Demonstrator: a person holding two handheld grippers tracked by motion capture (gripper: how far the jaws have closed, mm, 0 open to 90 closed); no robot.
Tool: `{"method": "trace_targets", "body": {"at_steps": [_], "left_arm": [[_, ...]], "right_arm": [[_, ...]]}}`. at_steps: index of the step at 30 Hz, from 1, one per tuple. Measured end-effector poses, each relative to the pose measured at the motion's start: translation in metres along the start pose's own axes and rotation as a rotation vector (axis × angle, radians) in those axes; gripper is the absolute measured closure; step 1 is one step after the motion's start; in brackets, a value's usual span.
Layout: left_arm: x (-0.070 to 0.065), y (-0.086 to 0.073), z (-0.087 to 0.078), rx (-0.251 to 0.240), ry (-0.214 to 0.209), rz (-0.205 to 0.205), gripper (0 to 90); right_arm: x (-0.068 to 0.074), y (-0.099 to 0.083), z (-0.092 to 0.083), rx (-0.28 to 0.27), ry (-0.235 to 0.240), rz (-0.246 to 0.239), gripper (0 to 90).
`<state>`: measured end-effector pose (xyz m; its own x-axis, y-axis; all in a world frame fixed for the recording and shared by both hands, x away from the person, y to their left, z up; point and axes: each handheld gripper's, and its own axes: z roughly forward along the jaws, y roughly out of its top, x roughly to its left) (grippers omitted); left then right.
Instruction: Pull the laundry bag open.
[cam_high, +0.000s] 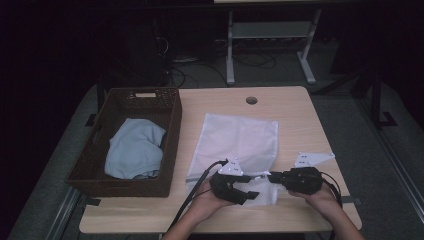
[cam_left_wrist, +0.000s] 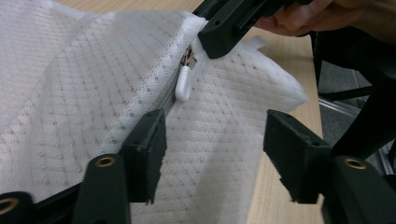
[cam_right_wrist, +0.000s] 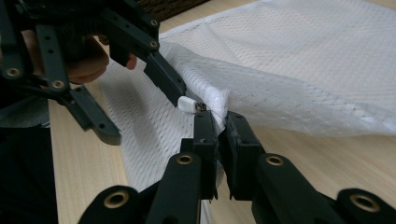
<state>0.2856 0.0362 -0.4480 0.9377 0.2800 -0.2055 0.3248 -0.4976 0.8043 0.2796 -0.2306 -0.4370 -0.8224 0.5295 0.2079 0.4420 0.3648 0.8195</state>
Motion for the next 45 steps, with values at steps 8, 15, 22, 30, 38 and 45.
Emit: {"method": "trace_targets", "body": {"at_steps": [8,15,22,30,38,45], "left_arm": [[-0.001,0.000,0.002,-0.016,-0.006,0.001,48.0],[-0.001,0.001,0.001,-0.043,0.001,0.008,59.8],[0.001,0.000,0.001,-0.060,-0.004,-0.009,68.7],[0.004,0.000,0.002,-0.069,-0.005,-0.048,77.0],[0.008,-0.001,-0.001,-0.072,-0.020,-0.082,85.6],[0.010,-0.001,-0.004,-0.067,-0.042,-0.100,86.3]], "right_arm": [[0.006,0.002,0.003,-0.003,0.022,-0.019,83.3],[0.014,0.004,0.007,0.007,0.040,-0.044,83.3],[0.016,0.004,0.007,0.001,0.045,-0.047,83.3],[0.019,0.005,0.008,-0.005,0.047,-0.053,83.3],[0.021,0.005,0.007,-0.012,0.052,-0.057,83.4],[0.021,0.004,0.007,-0.009,0.044,-0.065,83.5]]}}
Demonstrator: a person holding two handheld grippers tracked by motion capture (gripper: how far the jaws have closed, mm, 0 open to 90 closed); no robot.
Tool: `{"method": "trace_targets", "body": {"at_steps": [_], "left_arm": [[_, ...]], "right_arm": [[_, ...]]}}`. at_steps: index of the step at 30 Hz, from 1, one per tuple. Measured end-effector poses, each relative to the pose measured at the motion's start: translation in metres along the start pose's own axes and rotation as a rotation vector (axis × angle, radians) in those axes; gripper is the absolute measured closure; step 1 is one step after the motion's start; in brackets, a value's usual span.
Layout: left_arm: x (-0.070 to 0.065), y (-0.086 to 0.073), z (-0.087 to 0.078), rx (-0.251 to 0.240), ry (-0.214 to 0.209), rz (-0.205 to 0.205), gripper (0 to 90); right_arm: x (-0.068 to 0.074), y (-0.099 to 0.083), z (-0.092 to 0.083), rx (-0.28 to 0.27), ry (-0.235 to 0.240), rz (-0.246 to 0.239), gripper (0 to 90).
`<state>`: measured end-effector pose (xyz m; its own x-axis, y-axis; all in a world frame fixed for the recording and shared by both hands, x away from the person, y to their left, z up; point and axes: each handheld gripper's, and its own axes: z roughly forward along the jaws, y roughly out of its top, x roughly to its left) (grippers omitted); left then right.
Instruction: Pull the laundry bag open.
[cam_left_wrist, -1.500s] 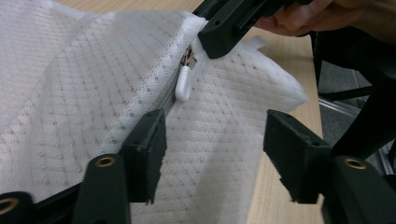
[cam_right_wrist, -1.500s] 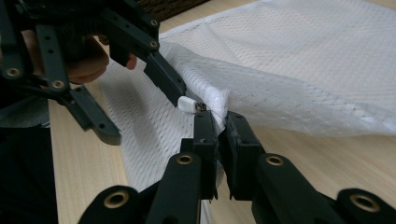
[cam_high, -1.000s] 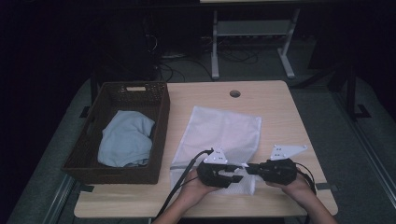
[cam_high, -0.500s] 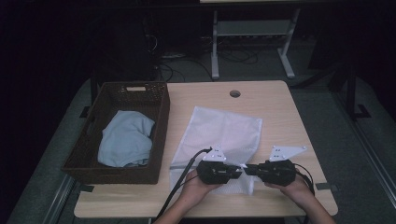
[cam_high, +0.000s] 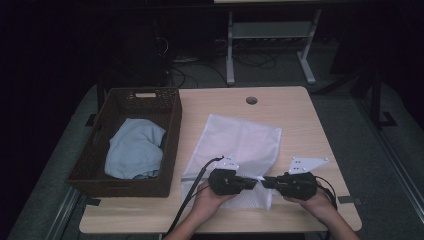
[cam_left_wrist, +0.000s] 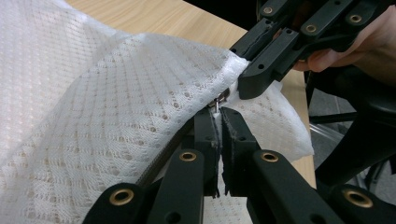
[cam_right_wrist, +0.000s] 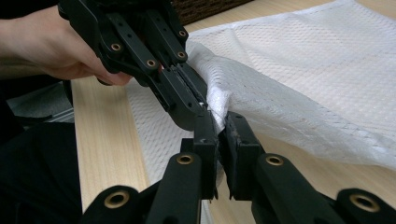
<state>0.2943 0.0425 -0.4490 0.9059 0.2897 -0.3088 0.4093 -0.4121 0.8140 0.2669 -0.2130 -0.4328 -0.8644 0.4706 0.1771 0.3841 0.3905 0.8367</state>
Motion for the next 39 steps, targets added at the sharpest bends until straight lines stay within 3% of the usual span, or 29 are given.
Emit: {"method": "trace_targets", "body": {"at_steps": [6,21,31,39], "left_arm": [[0.0010,-0.0006,-0.0016,-0.001,-0.010,-0.022,86.8],[-0.0003,-0.0005,-0.0023,0.024,0.019,-0.017,87.1],[0.0006,-0.0009,-0.0015,0.052,0.036,-0.040,87.2],[0.0023,-0.0012,-0.0037,0.053,0.025,-0.053,87.2]], "right_arm": [[0.0006,-0.0007,0.0003,0.007,-0.009,-0.012,84.3],[0.0020,-0.0002,0.0009,0.024,-0.020,-0.026,84.9],[0.0040,0.0005,0.0017,0.038,-0.029,-0.037,85.3],[0.0005,-0.0005,-0.0026,0.028,-0.029,-0.019,85.4]]}}
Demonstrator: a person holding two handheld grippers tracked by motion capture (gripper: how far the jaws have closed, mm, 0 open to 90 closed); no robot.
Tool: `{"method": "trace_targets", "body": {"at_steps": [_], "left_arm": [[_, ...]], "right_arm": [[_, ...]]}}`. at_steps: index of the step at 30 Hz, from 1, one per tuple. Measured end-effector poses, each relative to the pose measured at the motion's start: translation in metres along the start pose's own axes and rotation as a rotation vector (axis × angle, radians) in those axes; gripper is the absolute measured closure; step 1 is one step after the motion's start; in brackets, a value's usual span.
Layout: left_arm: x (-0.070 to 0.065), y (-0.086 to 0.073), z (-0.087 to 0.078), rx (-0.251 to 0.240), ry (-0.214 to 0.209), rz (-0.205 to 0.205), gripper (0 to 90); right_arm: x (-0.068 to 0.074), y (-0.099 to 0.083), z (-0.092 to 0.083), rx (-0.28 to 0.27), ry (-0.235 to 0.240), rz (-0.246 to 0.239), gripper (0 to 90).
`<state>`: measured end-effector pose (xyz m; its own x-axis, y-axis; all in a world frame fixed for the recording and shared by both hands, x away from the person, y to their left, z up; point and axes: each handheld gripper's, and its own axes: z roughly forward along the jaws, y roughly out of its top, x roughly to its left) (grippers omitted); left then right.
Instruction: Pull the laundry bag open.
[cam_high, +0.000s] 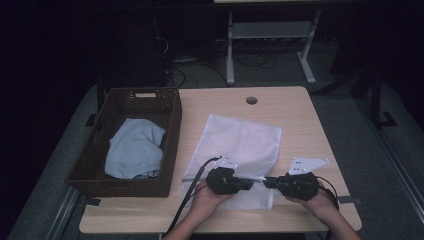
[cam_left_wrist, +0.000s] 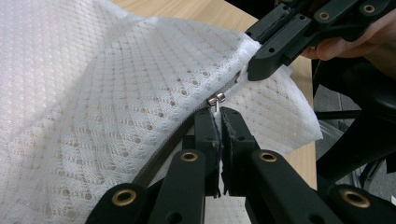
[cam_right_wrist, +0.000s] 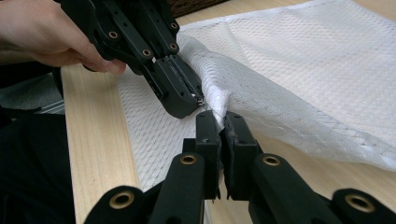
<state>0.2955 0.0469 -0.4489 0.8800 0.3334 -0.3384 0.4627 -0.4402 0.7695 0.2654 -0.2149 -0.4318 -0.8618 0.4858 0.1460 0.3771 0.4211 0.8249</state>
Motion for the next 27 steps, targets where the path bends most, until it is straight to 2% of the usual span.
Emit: {"method": "trace_targets", "body": {"at_steps": [9,15,22,27], "left_arm": [[0.0036,-0.0007,-0.0017,0.017,0.015,-0.014,87.2],[0.0044,-0.0008,-0.0027,0.016,0.011,-0.013,87.2],[0.0064,-0.0019,-0.0028,0.022,0.028,-0.022,87.2],[0.0067,-0.0019,-0.0025,0.028,0.024,-0.029,87.2]], "right_arm": [[-0.0010,-0.0006,-0.0010,0.001,0.004,0.001,85.4],[-0.0053,-0.0016,-0.0033,-0.007,0.023,0.029,85.2],[-0.0052,-0.0027,-0.0037,-0.002,0.005,0.019,85.3],[-0.0057,-0.0029,-0.0044,0.000,0.002,0.015,85.3]]}}
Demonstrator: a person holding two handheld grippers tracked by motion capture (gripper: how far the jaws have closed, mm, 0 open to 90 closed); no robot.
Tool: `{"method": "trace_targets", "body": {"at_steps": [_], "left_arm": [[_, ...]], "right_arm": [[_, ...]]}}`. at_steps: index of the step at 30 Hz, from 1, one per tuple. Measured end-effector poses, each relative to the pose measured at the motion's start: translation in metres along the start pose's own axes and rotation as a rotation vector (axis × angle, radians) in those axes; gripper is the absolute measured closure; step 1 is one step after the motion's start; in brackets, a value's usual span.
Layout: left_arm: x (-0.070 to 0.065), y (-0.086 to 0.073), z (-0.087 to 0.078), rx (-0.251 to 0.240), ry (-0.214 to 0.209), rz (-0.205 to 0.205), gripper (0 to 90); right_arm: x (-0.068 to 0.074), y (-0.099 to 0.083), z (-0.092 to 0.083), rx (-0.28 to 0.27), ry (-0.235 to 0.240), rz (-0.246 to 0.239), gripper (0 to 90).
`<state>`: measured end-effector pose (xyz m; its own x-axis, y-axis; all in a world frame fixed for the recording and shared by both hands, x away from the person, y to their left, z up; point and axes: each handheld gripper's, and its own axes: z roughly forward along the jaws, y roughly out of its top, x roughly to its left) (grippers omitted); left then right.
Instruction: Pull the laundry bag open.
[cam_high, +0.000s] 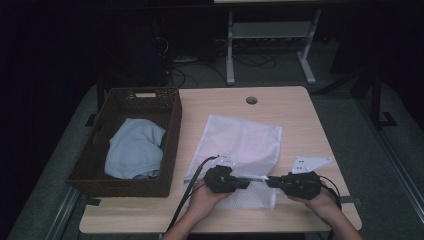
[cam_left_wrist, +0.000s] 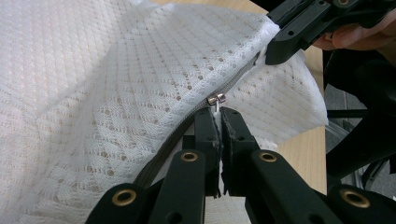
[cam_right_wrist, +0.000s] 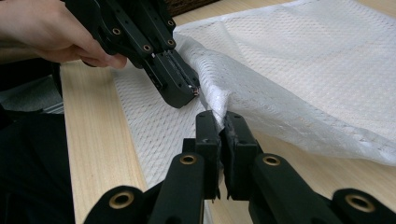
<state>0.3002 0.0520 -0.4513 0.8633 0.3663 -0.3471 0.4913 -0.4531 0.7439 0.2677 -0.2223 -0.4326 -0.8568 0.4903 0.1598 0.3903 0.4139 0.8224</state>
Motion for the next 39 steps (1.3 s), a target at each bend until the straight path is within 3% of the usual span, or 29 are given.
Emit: {"method": "trace_targets", "body": {"at_steps": [22,27,33,39], "left_arm": [[0.005,0.000,-0.006,0.011,0.007,-0.038,87.3],[0.004,0.003,-0.008,0.035,-0.003,0.000,87.2],[0.009,0.002,-0.008,0.021,-0.028,-0.005,87.2],[0.010,0.000,-0.008,0.025,-0.017,-0.014,87.2]], "right_arm": [[-0.005,-0.003,-0.005,-0.018,-0.010,0.010,85.3],[-0.007,-0.004,-0.007,-0.027,-0.009,0.021,85.3],[-0.009,-0.004,-0.006,-0.027,0.000,0.023,85.4],[-0.011,-0.005,-0.008,-0.026,-0.015,0.022,85.4]]}}
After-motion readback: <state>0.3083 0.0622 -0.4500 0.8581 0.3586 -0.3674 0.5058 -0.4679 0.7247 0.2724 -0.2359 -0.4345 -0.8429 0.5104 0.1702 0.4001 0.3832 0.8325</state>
